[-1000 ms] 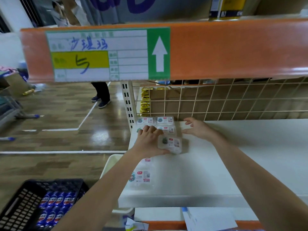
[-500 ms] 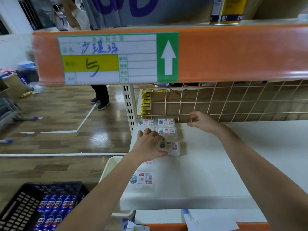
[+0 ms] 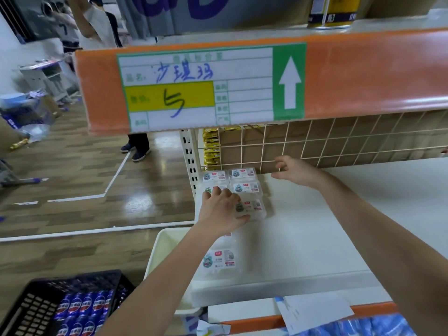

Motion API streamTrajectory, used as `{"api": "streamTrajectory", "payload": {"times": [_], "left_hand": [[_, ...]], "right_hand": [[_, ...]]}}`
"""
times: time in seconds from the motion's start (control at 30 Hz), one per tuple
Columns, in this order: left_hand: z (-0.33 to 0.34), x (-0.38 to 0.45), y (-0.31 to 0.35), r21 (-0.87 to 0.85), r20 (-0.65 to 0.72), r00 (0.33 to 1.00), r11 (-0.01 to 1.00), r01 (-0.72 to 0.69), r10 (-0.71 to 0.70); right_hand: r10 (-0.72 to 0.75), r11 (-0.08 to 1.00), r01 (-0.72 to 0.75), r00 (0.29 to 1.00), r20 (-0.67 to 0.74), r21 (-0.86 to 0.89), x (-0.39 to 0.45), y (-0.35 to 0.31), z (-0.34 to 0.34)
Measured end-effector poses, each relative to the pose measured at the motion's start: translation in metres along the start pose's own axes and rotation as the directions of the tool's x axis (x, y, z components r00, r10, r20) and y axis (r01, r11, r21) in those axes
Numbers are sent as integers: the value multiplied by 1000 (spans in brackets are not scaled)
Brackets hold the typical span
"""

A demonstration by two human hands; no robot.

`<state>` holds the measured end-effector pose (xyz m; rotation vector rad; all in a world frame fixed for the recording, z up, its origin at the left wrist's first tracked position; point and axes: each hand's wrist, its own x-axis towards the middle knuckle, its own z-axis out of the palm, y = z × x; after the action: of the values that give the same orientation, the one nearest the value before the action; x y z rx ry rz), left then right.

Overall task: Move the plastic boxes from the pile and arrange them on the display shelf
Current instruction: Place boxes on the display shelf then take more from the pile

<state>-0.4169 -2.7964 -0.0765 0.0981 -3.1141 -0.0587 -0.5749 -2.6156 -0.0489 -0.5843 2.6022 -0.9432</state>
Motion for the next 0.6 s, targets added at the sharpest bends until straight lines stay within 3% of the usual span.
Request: {"api": "streamTrajectory", "payload": {"times": [0.27,0.43,0.6], "left_hand": [[-22,37,17,20,8,977,977,-211,211],[-23,63,80,40,18,925,924,-380,380],[-13,74,166,69,90,852,850,-522,516]], "right_hand": [[-60,961,27,992,-113,-274,-31,5,5],[-10,855,-54,993,-120,-516,-69,42,-5],[54,753,-164,981,-189,-637,-121,90,-33]]}}
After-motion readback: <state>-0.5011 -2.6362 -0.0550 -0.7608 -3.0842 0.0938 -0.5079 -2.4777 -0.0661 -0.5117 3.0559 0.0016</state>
